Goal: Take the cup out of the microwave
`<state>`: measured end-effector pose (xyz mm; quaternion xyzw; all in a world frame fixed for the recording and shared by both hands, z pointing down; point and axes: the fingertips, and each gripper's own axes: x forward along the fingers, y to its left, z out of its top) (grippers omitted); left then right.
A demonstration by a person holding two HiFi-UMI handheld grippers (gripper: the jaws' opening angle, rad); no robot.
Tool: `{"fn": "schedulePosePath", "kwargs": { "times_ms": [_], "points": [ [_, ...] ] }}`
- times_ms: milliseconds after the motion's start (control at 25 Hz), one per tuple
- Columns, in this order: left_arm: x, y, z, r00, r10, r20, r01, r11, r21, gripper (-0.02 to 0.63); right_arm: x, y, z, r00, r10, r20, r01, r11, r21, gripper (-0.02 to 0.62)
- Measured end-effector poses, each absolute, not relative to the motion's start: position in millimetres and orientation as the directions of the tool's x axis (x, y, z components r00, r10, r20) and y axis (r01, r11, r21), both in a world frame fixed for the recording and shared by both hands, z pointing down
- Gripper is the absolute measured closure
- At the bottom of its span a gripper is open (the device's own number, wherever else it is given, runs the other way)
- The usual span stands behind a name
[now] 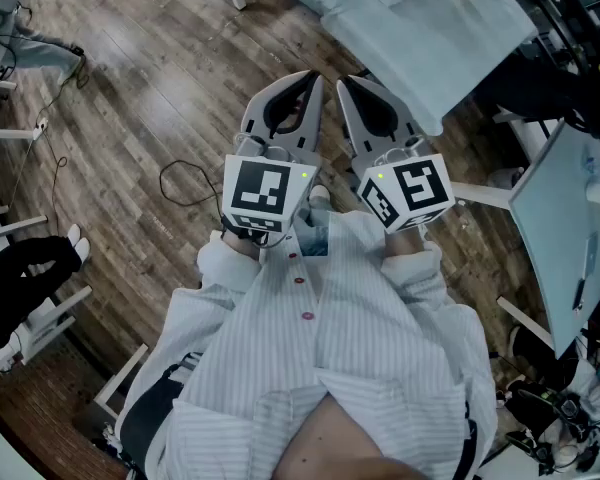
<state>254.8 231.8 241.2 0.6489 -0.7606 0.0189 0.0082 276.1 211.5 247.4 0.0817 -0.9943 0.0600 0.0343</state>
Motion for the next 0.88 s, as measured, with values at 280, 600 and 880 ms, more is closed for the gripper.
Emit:
{"fn": "schedulePosePath", "kwargs": {
  "times_ms": [280,600,880],
  "points": [
    [270,225,234,-0.153,-0.988,0.015,-0.988,0.152,-0.027,0.598,287,207,245,-0.986,-0.151,0.068,-0.158,0.981,-0.115,0.561],
    [280,224,229,-0.196,-0.981,-0.009,-0.98,0.196,-0.037,0.598,299,202,241,-0.992,-0.118,0.047,-0.122,0.987,-0.101,0.561],
    [266,226,233,-0.249,-0.968,-0.002,-0.968,0.249,-0.014,0.598,289,201,245,-0.995,-0.083,0.058,-0.09,0.99,-0.112,0.561]
  ]
}}
